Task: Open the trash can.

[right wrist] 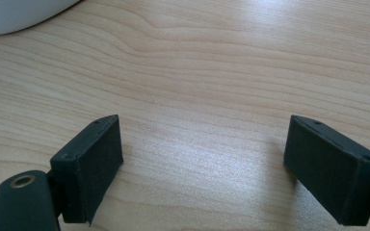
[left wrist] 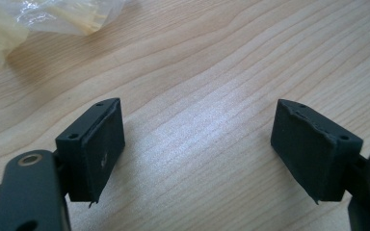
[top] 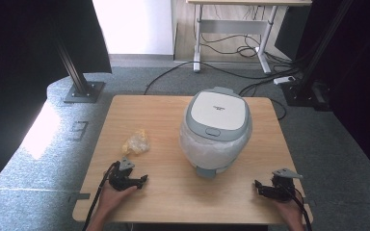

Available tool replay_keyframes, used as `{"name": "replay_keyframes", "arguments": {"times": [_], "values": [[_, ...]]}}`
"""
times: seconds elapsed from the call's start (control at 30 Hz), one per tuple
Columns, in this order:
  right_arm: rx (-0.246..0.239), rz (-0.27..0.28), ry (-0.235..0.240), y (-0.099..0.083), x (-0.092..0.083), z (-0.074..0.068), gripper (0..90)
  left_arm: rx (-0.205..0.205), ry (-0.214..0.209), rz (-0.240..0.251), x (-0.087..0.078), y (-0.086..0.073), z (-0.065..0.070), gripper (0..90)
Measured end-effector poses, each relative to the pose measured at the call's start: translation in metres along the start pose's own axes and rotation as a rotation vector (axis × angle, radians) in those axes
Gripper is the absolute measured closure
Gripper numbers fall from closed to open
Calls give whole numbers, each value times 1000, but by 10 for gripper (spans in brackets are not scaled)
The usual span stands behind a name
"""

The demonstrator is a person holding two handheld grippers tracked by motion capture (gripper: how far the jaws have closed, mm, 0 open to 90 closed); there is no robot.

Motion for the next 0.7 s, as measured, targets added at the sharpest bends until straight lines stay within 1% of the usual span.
{"name": "replay_keyframes", "arguments": {"times": [0.33, 0.43, 0.5, 0.6, 0.7], "values": [[2, 1, 0, 0, -1, 0, 137, 1, -1, 0, 0, 0, 0, 185], [5, 7, -5, -1, -2, 0, 167, 3, -2, -1, 1, 1, 0, 182], [9, 13, -10, -1, -4, 1, 202, 3, -2, -1, 1, 1, 0, 182], [12, 18, -14, -1, -7, 4, 285, 3, -3, -1, 1, 1, 0, 181], [12, 17, 10, -1, -10, 4, 382, 4, -3, -1, 1, 1, 0, 180]]}}
Point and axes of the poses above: each handheld gripper's, and its own axes: x roughly forward along the jaws, y roughly out of its top, z roughly to its right, the point moved 10 cm from there along x, roughly forward along the jaws, and after that the axes turned 10 degrees about y, right-handed, at the moved point
